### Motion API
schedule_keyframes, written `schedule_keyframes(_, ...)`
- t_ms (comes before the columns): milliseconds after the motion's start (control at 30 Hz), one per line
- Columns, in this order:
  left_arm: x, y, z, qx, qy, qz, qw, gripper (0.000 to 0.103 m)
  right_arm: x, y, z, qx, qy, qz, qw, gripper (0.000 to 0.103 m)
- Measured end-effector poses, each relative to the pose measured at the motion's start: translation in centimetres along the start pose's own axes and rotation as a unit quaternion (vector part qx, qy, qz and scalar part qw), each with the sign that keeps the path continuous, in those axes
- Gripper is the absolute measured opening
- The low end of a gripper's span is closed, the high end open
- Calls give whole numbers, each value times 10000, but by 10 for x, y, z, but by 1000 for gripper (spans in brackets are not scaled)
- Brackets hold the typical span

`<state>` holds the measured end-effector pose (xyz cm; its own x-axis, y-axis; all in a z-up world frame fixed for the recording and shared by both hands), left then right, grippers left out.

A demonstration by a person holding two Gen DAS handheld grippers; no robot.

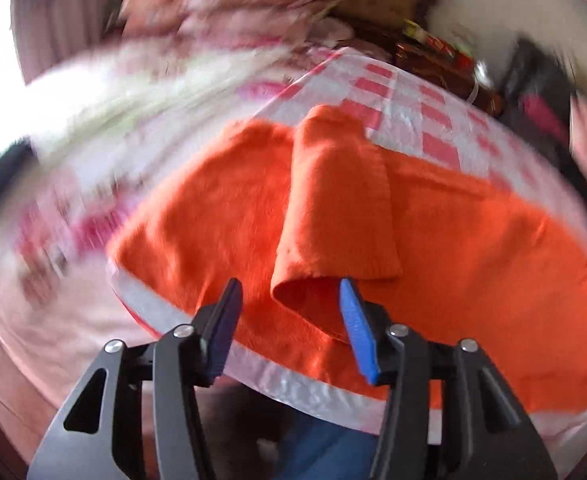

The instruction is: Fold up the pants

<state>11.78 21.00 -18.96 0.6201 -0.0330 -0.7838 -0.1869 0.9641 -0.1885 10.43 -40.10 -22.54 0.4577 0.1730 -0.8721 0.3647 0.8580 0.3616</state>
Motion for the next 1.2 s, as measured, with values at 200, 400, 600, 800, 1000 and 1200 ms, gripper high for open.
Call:
schedule_keyframes(200, 26, -53, -4, 3127, 94, 1783, 9329, 53, 3, 4, 5, 44, 70, -137, 9999, 19)
schedule_keyframes(400, 44, -58, 7, 3607, 409, 1583, 9182, 2, 5, 3, 6, 9, 72, -242, 9997, 18)
schedule_keyframes(600, -9, 93, 48, -1950, -557, -1175, 9721, 2, 5, 5, 5, -67, 88, -428, 9990, 18)
schedule_keyframes(800, -12, 119, 25, -2895, -574, -2248, 9286, 33, 7, 6, 7, -83, 150, -474, 9987, 19)
schedule_keyframes(1000, -4, 123, 21, -2414, -538, -1404, 9587, 35, 5, 6, 5, -74, 182, -526, 9984, 19)
schedule_keyframes(1200, 6, 126, 25, -1703, -494, -595, 9823, 40, 2, 3, 1, 78, 353, -450, 9983, 19)
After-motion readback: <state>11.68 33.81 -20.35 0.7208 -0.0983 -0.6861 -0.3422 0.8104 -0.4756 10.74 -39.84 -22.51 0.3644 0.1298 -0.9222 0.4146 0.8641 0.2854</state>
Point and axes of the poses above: each gripper's, at about its wrist camera, not at the fingertips, and x roughly the way its jaws point, y to its left, z to its top, the point moved 7 cm from there along x, roughly the way its jaws point, and after that the axes turned 15 degrees about -z, right-handed, at the moved point
